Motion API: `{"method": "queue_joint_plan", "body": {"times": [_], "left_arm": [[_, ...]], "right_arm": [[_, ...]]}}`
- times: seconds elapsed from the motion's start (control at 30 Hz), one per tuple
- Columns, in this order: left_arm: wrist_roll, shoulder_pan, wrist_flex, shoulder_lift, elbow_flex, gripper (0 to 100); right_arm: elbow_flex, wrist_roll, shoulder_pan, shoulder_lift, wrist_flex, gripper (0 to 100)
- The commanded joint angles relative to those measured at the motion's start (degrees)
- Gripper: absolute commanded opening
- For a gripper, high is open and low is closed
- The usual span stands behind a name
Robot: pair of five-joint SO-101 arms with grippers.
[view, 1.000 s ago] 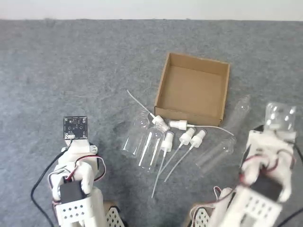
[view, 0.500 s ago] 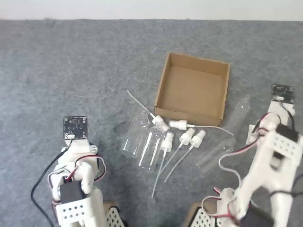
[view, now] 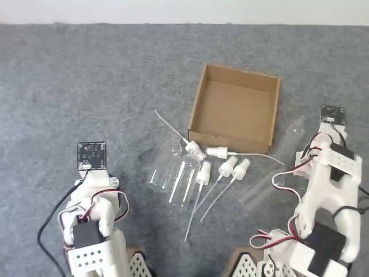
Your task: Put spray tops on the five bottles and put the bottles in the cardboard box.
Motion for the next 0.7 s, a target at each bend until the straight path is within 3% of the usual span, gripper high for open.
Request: {"method": "queue_joint_plan", "body": {"times": [0.0, 0.23, 0.33, 0.5, 0.67], "left_arm": [[-0.4, 0.0, 0.1, -1.3, -0.7, 1], [-0.4, 0.4, -0.4, -1.3, -0.7, 1], [-0.5, 0.5, -6.2, -1.3, -0.7, 1], [-17.9, 2.3, -11.4, -1.3, -3.1, 1], [-19.5, 6.2, -9.3, -0.8, -10.3, 2]], "right_arm": [[-2.8, 7.9, 3.5, -0.3, -0.8, 6.4], [-2.6, 23.3, 11.7, -2.0, 0.5, 4.8], [-2.7, 26.8, 13.1, -4.6, 2.6, 5.0], [-2.5, 30.4, 14.1, -9.1, 6.4, 5.3], [-2.4, 30.3, 15.5, -9.9, 6.5, 5.3]]}}
